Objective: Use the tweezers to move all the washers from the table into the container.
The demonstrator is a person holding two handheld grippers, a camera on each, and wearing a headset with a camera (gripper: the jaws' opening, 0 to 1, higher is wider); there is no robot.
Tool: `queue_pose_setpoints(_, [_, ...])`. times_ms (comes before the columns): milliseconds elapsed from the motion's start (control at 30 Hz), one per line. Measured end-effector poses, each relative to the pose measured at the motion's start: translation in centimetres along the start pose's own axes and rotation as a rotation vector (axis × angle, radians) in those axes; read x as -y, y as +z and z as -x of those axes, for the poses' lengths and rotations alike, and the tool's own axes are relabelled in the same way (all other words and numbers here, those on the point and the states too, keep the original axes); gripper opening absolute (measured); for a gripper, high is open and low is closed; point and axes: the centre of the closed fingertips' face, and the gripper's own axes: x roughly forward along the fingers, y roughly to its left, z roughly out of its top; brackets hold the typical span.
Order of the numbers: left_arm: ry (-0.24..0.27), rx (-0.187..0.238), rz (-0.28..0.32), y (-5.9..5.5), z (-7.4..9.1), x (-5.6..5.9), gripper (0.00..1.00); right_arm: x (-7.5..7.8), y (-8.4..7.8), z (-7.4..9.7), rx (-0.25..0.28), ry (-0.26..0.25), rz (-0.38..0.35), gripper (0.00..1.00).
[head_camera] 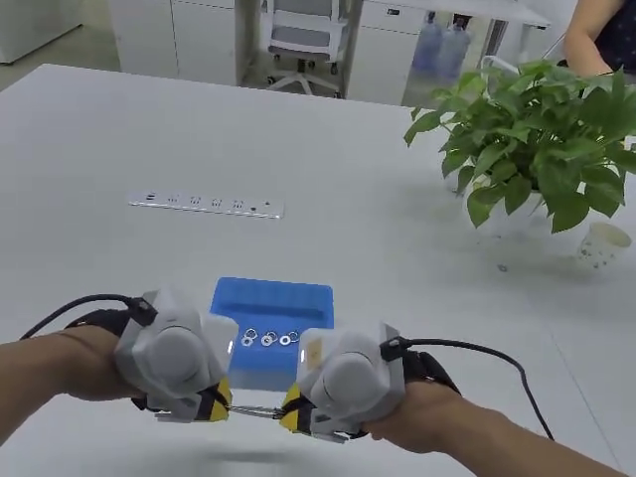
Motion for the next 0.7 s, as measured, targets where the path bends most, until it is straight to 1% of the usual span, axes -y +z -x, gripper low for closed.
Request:
queue_pose_setpoints(133, [-0.008, -0.011, -0.007, -0.2, -0.6, 0.1, 0.06, -0.2, -0.5, -0.7, -0.006, 0.008, -0.01, 0.06])
queue_pose_setpoints(333, [-0.021, -0.02, 0.0, -0.6, -1.6, 0.2, 0.06, -0.3, -1.2, -1.4, -0.019, 0.024, -0.023, 0.06])
queue_pose_setpoints(500, [-0.03, -0.018, 0.016, -0.9, -2.2, 0.4, 0.06, -0.5, -1.8, -2.0, -0.028, 0.034, -0.034, 0.06])
queue_pose_setpoints(700, [-0.035, -0.011, 0.026, -1.0, -2.7, 0.5, 0.06, -0.6, -2.2, -2.3, -0.042, 0.041, -0.038, 0.07])
